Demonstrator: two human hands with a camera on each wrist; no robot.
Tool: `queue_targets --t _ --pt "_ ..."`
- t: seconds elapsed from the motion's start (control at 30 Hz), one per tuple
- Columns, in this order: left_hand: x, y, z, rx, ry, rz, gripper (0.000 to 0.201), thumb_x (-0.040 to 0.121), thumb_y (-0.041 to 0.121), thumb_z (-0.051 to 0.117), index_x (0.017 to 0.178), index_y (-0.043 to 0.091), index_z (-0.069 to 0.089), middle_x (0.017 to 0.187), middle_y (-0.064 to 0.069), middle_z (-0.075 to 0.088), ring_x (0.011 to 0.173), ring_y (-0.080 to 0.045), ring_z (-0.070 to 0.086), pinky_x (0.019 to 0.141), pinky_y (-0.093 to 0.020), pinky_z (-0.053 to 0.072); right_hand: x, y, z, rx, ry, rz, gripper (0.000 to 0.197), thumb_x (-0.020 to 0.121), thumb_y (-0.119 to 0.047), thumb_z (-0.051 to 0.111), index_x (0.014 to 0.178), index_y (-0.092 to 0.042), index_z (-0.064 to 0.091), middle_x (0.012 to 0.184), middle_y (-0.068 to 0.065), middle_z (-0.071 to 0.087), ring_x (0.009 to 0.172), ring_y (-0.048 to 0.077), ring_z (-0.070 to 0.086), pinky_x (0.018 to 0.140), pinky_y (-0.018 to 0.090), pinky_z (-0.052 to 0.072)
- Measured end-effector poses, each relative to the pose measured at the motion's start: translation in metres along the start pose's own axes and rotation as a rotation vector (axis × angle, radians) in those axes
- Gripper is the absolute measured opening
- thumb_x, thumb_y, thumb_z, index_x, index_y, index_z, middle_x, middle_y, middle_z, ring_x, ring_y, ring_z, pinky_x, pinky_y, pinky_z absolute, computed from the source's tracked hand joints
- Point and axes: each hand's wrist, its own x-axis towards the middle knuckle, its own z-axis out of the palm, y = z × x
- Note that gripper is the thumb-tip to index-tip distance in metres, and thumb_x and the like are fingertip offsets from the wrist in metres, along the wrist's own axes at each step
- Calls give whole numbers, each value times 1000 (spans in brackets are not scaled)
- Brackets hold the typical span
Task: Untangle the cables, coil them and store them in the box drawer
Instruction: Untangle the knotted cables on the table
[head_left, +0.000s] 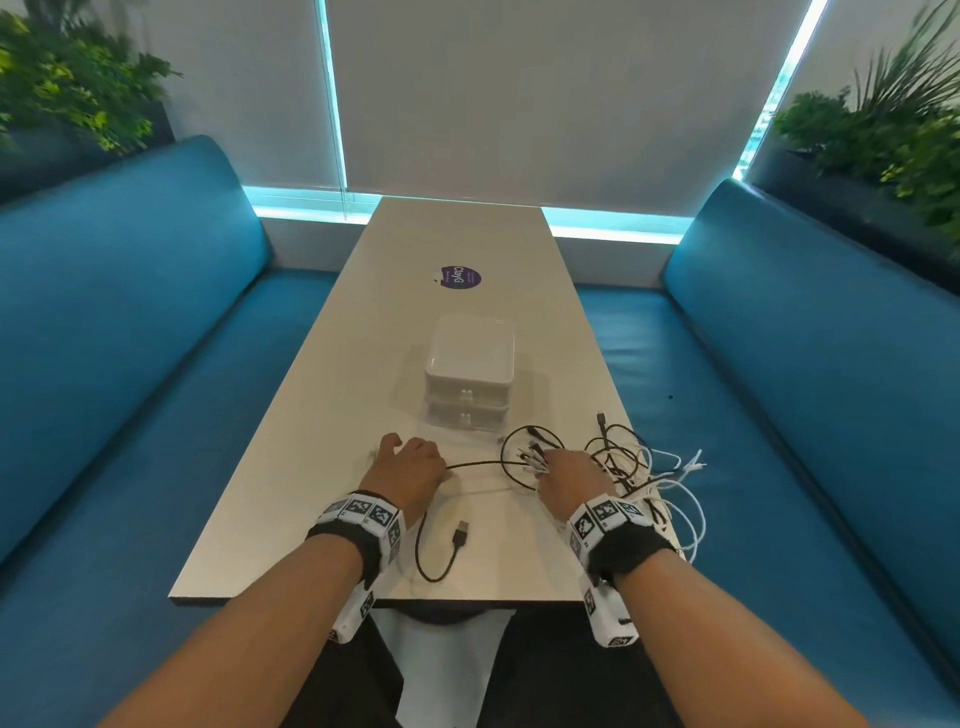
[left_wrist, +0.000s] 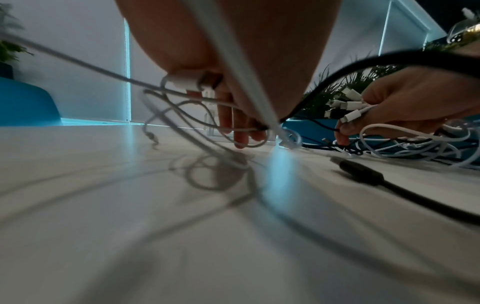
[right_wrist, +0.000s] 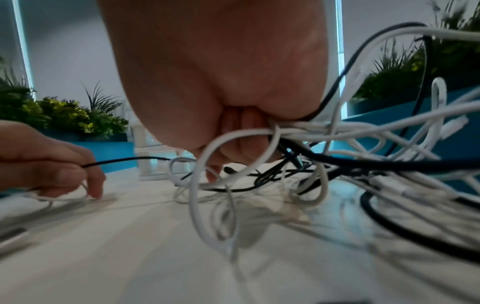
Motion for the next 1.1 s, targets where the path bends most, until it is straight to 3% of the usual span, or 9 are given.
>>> queue_targets --t 0.13,0.43,0.6,0.83,1.1 --pt "4 4 2 0 20 -52 33 97 10 47 124 25 58 124 1 51 126 -21 43 109 -48 18 -3 -14 4 57 57 -6 26 96 -21 40 112 -15 60 109 12 67 101 33 64 82 38 50" --pt "10 19 -19 111 38 -23 28 99 17 45 122 22 61 119 -1 56 119 -24 46 109 -50 21 -7 -49 15 143 104 -275 29 94 -33 38 106 -18 59 95 12 69 90 35 63 73 42 52" --pt "8 25 -26 173 26 -27 30 94 15 46 117 25 63 116 -1 57 117 -25 48 110 -51 21 -8 -47 16 30 81 -273 22 94 -31 43 98 -19 60 92 9 67 84 31 63 66 34 48" --pt "5 17 -18 202 37 25 33 106 35 34 120 19 60 121 -2 63 117 -27 52 110 -52 21 -9 -37 9 -220 87 -264 27 96 -22 40 117 -21 56 105 10 65 94 33 65 76 38 51" --pt "9 10 -21 206 -27 16 25 99 19 48 122 23 58 123 1 59 120 -24 49 109 -52 22 -9 -33 1 -312 116 -187 31 98 -18 37 122 -20 55 113 9 64 100 31 65 79 38 50"
